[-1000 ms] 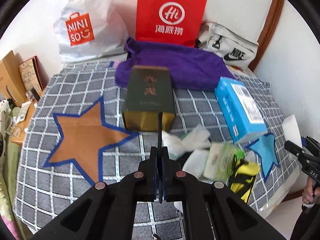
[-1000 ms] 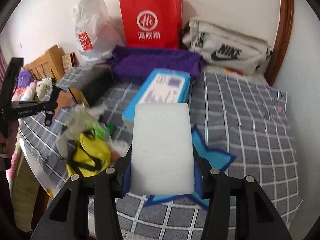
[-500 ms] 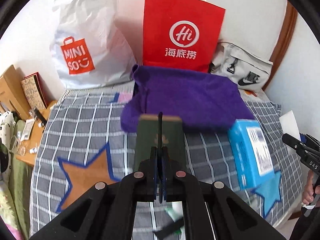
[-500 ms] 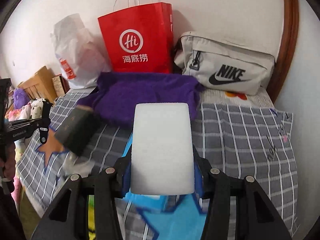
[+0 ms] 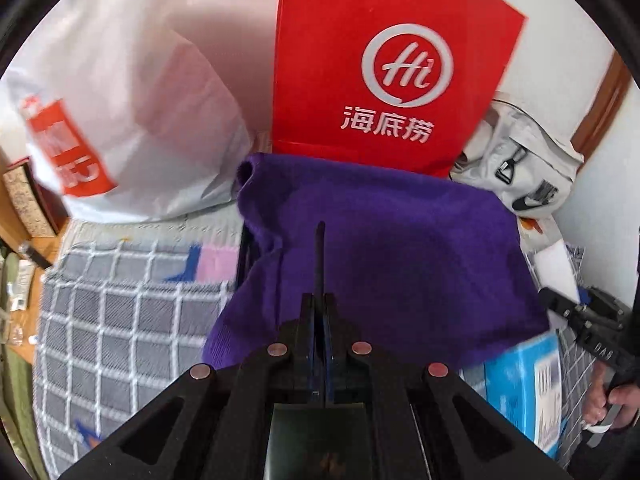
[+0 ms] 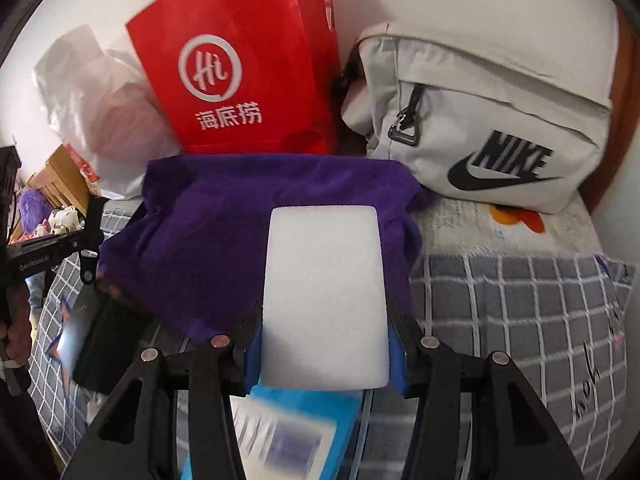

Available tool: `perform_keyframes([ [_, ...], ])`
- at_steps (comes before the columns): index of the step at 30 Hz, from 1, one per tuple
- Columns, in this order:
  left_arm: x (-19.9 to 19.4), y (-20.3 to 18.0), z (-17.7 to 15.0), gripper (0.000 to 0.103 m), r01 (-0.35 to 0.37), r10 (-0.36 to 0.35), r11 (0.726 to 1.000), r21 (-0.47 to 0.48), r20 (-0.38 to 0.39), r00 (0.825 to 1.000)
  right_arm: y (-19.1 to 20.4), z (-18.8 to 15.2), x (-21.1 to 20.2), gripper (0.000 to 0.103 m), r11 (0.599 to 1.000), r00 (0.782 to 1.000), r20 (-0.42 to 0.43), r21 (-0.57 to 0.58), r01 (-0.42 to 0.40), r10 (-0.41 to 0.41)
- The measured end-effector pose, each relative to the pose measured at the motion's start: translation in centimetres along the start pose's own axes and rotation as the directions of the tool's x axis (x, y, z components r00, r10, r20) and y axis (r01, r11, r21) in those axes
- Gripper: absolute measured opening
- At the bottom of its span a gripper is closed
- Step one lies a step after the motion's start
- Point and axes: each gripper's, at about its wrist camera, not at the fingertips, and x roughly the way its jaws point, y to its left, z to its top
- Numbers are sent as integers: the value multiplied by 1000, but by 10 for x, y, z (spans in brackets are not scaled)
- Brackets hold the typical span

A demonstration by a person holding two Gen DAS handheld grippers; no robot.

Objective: Organize soft objects
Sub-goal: 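Carry the sponge with the right gripper onto the purple towel and open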

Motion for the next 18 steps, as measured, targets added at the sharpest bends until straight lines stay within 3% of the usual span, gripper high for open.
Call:
perform_keyframes([
  [6, 32, 3, 31, 4, 13, -13, 1000, -6, -15, 1000, -8, 19, 32, 49, 1000, 999, -41, 2, -10, 10],
  [18, 87, 9, 57, 5, 48, -55, 997, -57, -121, 991, -11, 36, 74, 49, 999, 991, -125, -21, -41, 38],
])
